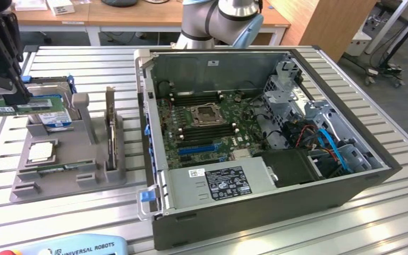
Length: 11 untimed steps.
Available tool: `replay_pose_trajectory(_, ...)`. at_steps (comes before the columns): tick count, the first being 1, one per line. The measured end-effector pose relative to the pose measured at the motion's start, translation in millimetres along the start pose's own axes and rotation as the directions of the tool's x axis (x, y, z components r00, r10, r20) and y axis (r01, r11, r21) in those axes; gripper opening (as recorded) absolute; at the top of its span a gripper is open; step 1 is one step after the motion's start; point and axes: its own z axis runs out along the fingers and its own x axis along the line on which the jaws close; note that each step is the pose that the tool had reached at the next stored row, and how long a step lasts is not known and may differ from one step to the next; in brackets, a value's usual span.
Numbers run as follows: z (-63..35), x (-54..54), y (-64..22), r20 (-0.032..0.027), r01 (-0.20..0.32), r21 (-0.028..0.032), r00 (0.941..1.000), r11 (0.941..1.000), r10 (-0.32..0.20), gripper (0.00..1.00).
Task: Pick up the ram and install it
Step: 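Pick up the ram and move it above insertion slot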
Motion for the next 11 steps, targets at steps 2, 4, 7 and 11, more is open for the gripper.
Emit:
replay_pose_trajectory(2,0.0,0.0,0.0,0.0001,0.000,0.0000,1.0000,1.0000,0.000,0.12)
replay_pose_trajectory(4,-0.1,0.0,-0.1,0.0000,0.000,0.0000,1.0000,1.0000,0.000,0.12)
replay_pose_trajectory(7,-0.2,0.1,-1.7,-0.0001,0.000,-0.0001,1.0000,1.0000,0.000,0.12)
replay_pose_trajectory(11,-0.3,0.0,-6.6,0.0000,0.000,0.0000,1.0000,1.0000,0.000,0.12)
